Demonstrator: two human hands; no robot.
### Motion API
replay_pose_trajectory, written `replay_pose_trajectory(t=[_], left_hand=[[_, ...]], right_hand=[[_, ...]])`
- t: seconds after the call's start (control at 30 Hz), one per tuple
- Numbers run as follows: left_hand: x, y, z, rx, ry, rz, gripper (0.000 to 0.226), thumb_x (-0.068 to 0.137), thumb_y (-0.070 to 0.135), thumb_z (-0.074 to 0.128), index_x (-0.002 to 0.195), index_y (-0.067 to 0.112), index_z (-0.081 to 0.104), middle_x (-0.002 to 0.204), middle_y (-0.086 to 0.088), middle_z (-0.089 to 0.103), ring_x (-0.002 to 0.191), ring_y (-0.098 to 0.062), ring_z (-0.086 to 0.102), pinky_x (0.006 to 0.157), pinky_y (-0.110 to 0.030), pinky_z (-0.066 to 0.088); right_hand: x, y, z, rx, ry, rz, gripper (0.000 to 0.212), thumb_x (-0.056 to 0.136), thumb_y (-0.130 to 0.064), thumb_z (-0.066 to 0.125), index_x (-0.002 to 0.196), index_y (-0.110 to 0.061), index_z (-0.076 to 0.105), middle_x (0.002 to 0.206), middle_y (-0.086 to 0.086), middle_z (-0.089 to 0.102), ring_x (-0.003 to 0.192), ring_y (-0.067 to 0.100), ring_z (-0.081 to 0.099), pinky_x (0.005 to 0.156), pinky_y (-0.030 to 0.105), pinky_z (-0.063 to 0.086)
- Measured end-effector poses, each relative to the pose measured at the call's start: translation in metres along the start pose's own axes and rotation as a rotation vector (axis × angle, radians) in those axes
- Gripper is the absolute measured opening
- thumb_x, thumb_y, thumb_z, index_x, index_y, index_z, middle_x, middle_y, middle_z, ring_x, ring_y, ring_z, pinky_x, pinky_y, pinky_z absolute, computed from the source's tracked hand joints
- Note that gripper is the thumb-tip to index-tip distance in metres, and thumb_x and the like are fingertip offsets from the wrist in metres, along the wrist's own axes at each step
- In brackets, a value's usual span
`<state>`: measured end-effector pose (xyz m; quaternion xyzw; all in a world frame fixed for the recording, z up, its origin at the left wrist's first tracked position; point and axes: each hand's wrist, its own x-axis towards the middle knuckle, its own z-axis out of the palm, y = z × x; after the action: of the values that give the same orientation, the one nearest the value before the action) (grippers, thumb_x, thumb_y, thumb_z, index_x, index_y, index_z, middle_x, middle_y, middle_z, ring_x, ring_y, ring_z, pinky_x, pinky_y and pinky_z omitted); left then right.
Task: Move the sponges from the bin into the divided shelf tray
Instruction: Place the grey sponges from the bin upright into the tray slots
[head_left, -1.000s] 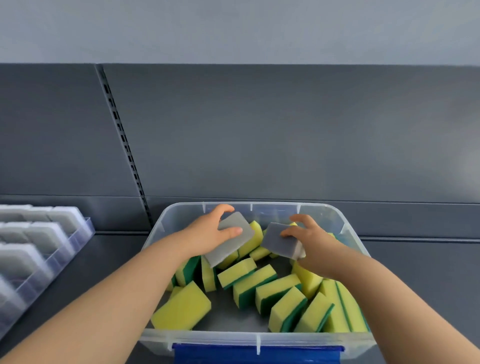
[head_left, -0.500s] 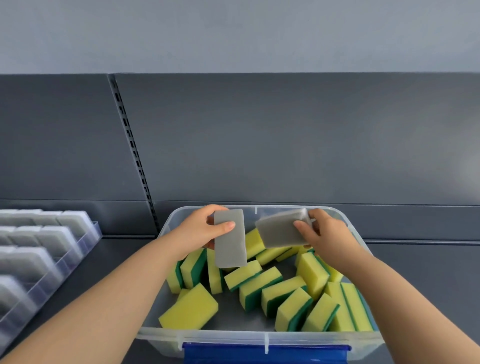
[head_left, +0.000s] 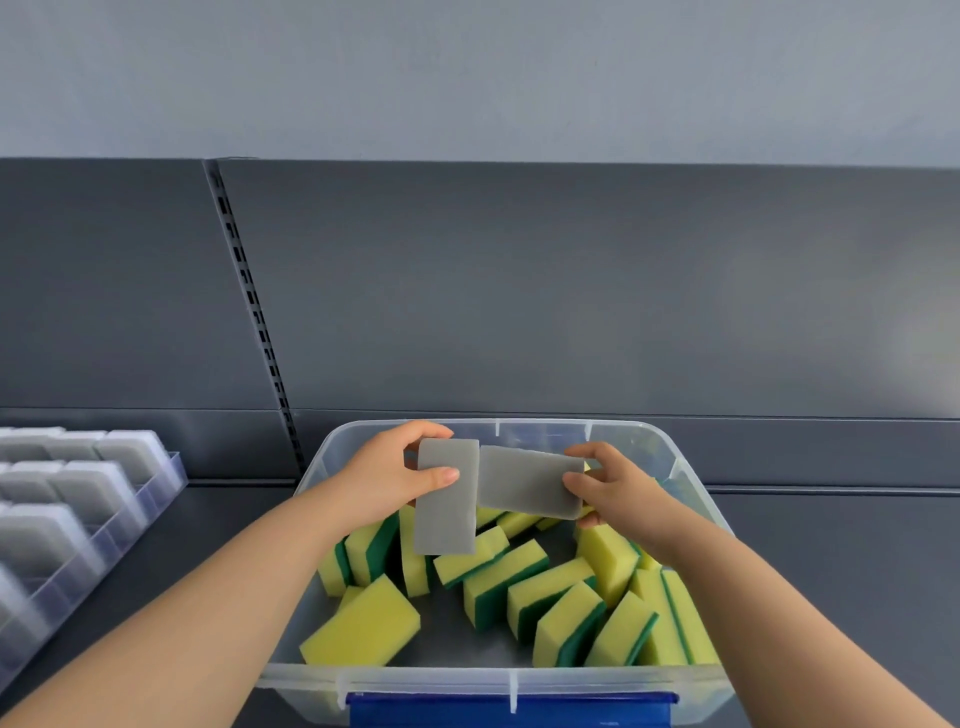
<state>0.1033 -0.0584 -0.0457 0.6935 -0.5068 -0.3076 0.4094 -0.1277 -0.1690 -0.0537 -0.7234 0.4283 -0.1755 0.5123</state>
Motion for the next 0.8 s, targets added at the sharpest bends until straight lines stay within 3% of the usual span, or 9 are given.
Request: replay_pose_trajectory(t=[0.17, 0.27, 0.47, 0.67, 0.73, 0.8], left_hand=[[0.0, 0.002, 0.002, -0.054, 0.089, 0.021, 0.036, 0.085, 0.019, 0.068, 0.115, 0.03, 0.053, 0.106, 0.009, 0.059, 0.096, -0.006, 0.058, 0.063, -0.022, 0.053], [-0.001, 0.007, 0.001, -0.084, 0.169, 0.069, 0.033, 0.086, 0.022, 0.066, 0.116, 0.03, 0.054, 0.107, 0.009, 0.059, 0.095, -0.006, 0.059, 0.059, -0.015, 0.051], [-0.001, 0.003, -0.004, -0.032, 0.237, 0.078, 0.034, 0.088, 0.029, 0.063, 0.121, 0.026, 0.053, 0.107, 0.008, 0.058, 0.092, -0.005, 0.058, 0.061, -0.018, 0.053], [0.003, -0.002, 0.007, -0.051, 0.17, 0.085, 0.034, 0.085, 0.028, 0.067, 0.113, 0.039, 0.051, 0.111, 0.009, 0.06, 0.1, -0.01, 0.06, 0.08, -0.035, 0.056], [0.005, 0.0, 0.008, 0.051, 0.261, 0.125, 0.042, 0.084, 0.026, 0.068, 0.12, 0.038, 0.049, 0.117, 0.008, 0.054, 0.102, -0.009, 0.056, 0.083, -0.028, 0.051], [0.005, 0.003, 0.006, 0.124, 0.322, 0.153, 0.05, 0.085, 0.021, 0.066, 0.128, 0.035, 0.045, 0.118, 0.006, 0.046, 0.101, -0.008, 0.05, 0.077, -0.013, 0.042]], right_hand=[[-0.001, 0.002, -0.002, 0.125, -0.064, 0.032, 0.028, 0.084, -0.012, 0.064, 0.106, -0.018, 0.047, 0.11, 0.009, 0.052, 0.09, 0.026, 0.065, 0.075, 0.039, 0.058], [-0.001, 0.004, -0.003, 0.283, -0.098, 0.047, 0.034, 0.084, -0.004, 0.063, 0.112, -0.012, 0.046, 0.115, 0.014, 0.05, 0.095, 0.028, 0.064, 0.075, 0.038, 0.058], [0.002, 0.005, -0.006, 0.61, -0.16, 0.063, 0.033, 0.087, -0.001, 0.058, 0.117, -0.003, 0.045, 0.12, 0.024, 0.053, 0.096, 0.033, 0.065, 0.076, 0.039, 0.057], [0.005, 0.007, -0.003, 0.544, -0.142, 0.07, 0.033, 0.086, -0.001, 0.059, 0.116, -0.006, 0.046, 0.119, 0.019, 0.052, 0.099, 0.032, 0.063, 0.079, 0.041, 0.056], [0.007, 0.008, -0.003, 0.471, -0.105, 0.059, 0.033, 0.086, -0.001, 0.059, 0.116, -0.01, 0.047, 0.119, 0.017, 0.05, 0.103, 0.032, 0.059, 0.08, 0.042, 0.056], [0.007, 0.008, -0.004, 0.378, -0.073, 0.055, 0.033, 0.086, -0.001, 0.057, 0.115, -0.016, 0.048, 0.118, 0.014, 0.047, 0.105, 0.03, 0.055, 0.08, 0.044, 0.056]])
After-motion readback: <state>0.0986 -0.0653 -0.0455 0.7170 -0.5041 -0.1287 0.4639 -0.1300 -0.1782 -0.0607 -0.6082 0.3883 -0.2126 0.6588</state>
